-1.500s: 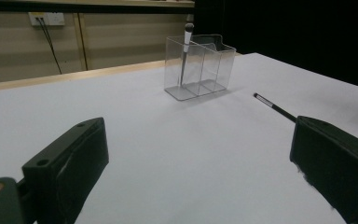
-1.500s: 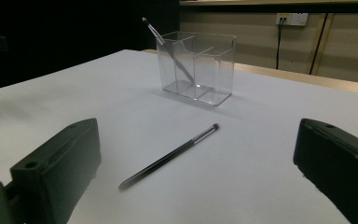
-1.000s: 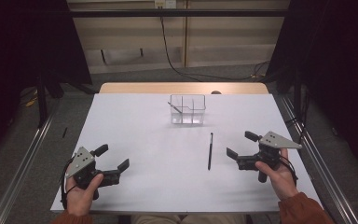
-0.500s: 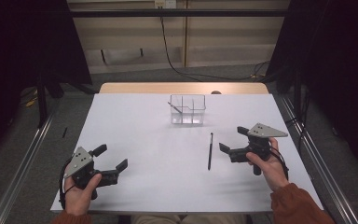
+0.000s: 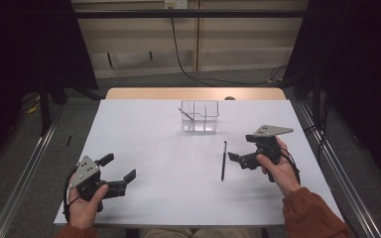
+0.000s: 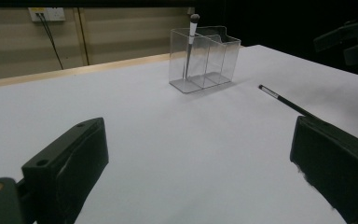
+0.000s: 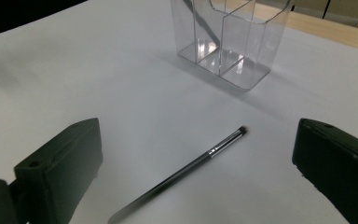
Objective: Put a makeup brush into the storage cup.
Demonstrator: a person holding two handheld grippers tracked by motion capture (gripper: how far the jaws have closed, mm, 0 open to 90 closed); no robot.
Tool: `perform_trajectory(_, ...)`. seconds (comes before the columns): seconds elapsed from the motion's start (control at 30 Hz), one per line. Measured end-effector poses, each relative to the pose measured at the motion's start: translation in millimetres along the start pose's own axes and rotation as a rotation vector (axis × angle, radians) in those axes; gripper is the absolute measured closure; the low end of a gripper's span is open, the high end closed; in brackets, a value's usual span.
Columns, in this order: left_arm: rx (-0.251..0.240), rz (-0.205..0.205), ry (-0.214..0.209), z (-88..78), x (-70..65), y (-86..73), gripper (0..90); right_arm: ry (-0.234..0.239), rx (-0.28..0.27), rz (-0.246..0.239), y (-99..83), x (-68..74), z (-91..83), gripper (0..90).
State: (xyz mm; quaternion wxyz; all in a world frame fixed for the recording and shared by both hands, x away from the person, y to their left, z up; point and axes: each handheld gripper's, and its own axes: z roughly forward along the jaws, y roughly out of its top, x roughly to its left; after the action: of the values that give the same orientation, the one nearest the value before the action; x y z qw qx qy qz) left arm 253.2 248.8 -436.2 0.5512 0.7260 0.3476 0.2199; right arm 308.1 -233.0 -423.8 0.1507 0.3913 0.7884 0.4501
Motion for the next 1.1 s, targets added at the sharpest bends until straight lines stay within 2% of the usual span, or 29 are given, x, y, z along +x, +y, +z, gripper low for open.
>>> perform_trajectory(0.07,0.007,-0.001,-0.003,0.6,-0.7,-0.3,4.1,0.017,0.045,-0.01,4.2,-0.6,3.5,1.4)
perform_trajectory(0.2,0.008,-0.001,-0.006,0.7,-0.4,-0.2,4.1,0.01,0.105,-0.014,9.1,0.5,10.0,1.4)
perform_trajectory(0.3,0.01,0.002,-0.007,0.9,-0.2,-0.2,4.1,0.03,0.182,-0.026,12.0,2.6,15.6,2.5)
perform_trajectory(0.5,0.017,0.01,-0.015,2.1,-0.5,-0.1,4.1,0.046,0.282,-0.005,19.2,1.2,24.1,2.7)
perform_trajectory(0.63,0.015,0.006,-0.016,1.9,-0.6,-0.2,4.1,0.024,0.335,-0.004,23.4,-0.1,29.1,2.7)
perform_trajectory(0.77,0.016,0.005,-0.018,1.8,-0.1,-0.1,4.1,0.025,0.425,-0.003,24.3,-1.0,36.5,3.4)
perform_trajectory(0.87,0.02,0.007,-0.016,2.0,0.5,-0.1,4.1,0.009,0.464,-0.014,23.6,-1.0,40.8,3.8)
perform_trajectory(0.93,0.022,0.01,-0.016,1.9,0.9,-0.1,4.1,0.034,0.493,-0.01,22.7,-1.4,43.4,3.8)
perform_trajectory(1.03,0.023,0.011,-0.016,2.0,0.5,-0.1,4.1,0.038,0.525,-0.025,22.1,-0.2,47.0,4.1)
perform_trajectory(1.1,0.023,0.007,-0.018,2.3,0.3,-0.2,4.1,0.044,0.548,-0.018,22.8,0.1,48.8,4.7)
